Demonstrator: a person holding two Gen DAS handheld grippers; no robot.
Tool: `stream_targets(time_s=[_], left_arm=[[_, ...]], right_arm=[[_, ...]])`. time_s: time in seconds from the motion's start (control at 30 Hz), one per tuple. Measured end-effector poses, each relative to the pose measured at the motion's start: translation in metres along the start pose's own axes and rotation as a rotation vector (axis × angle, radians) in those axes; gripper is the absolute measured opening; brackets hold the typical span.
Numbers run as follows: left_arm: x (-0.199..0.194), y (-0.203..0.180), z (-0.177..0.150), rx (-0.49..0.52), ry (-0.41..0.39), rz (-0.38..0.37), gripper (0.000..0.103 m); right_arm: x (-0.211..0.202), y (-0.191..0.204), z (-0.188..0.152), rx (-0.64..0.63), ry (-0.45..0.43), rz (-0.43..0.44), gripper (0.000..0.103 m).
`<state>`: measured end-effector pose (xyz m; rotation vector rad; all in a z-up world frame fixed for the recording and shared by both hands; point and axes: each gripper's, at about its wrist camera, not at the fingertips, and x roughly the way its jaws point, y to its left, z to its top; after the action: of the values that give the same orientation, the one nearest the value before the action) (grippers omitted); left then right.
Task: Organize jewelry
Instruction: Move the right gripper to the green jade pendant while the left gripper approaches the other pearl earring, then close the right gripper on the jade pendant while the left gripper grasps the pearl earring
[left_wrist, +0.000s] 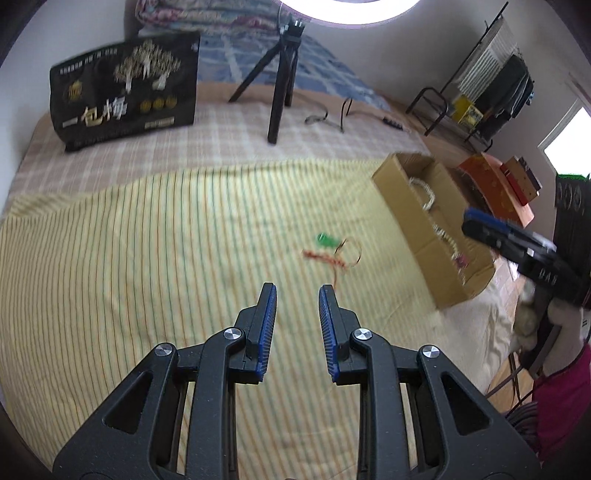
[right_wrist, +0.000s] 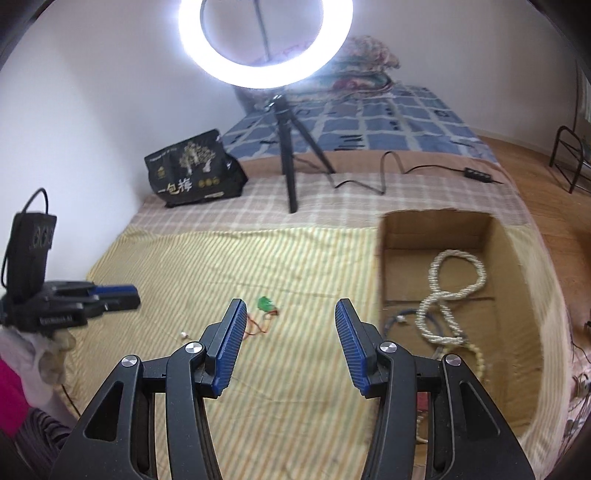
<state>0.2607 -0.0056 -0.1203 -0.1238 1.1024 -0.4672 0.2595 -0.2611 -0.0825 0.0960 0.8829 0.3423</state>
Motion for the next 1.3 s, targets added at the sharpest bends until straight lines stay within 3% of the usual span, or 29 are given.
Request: stream_targets(time_s=[0.3, 0.6, 1.3], left_arm=[[0.025, 0.011, -0.020, 0.022, 0.082, 0.003, 0.023], [0.048, 0.008, -0.030, 0.077, 0.139, 0.016, 0.023], [0.077, 0.009, -0.027, 0.159, 0.165, 0.080, 0.023]], right_arm=[[0.055, 0.039, 0.002, -0.081, 0.104, 0.016, 0.049], [0.105, 0.054, -0.006, -0.147, 0.196, -0.042, 0.049], [0.155, 0.049, -0.009, -0.171, 0.241, -0.109, 0.049]])
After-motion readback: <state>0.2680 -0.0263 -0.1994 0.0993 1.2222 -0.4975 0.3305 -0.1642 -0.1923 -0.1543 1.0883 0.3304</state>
